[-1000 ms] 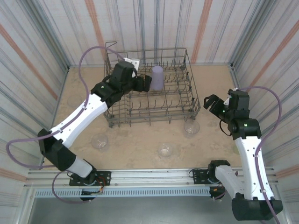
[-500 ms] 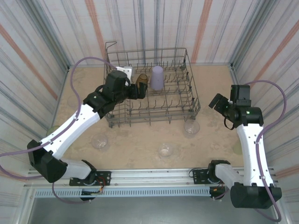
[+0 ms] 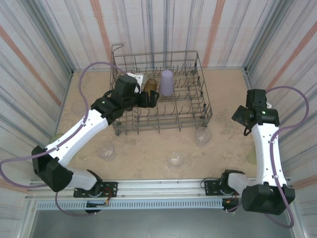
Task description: Load the cups into the dish rack
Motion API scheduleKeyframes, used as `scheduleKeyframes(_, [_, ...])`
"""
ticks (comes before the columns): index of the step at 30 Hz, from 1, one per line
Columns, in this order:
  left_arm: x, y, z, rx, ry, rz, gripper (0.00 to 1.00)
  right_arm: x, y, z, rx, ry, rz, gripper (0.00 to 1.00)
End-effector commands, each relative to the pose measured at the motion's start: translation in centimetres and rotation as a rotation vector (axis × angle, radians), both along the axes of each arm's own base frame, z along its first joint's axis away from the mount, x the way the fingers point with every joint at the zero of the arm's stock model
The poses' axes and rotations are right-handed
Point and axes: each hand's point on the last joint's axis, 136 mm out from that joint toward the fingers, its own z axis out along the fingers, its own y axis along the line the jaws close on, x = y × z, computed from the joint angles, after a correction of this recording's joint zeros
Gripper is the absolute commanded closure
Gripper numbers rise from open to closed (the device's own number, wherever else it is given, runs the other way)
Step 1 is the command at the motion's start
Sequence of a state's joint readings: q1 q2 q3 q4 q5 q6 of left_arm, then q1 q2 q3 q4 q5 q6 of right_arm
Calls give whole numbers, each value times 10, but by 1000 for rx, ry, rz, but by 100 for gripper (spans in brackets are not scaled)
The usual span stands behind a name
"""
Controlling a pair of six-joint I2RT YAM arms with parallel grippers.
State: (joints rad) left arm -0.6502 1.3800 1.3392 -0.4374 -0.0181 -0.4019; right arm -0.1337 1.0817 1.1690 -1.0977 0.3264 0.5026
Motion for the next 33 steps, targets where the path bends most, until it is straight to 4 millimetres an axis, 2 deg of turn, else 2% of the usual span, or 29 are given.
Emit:
scheduleKeyframes(1, [-1,0,2,-20,-1,5,2,-18,-14,-9,-59,97,-34,1])
scheduleKeyframes(5, [1,-5,-3,6,11,-18,1,-27,-26,-15,-94,127,-82,1])
scheduleKeyframes(8, [0,-5,-10,32,31,-32,1,-29,-27,-16,-60,119,-98,1])
scheduleKeyframes(14, [-8,2,-18,22,44,-27,1,-33,-28,-29,-5,114,-161,0])
scheduleKeyframes(18, [-15,10,-21,13,48,-23,1,-39,-41,-34,-62,155,-215,2])
scheduleKeyframes(21, [-19,17,-27,8,57,-6,1,-40,-43,-38,-47,172,-233,3])
scheduleKeyframes(23, [-21,23,-31,2,72,10,1,-42,-42,-43,-24,176,-247,8])
scheduleKeyframes(24, [-23,25,-32,-4,77,12,1,-41,-40,-46,-4,171,-244,18])
scheduleKeyframes(26, [-24,27,-33,-16,85,9,1,-40,-38,-52,26,177,-244,20])
scheduleKeyframes(33, [-30,30,-28,-28,76,2,1,-45,-52,-67,69,218,-314,29])
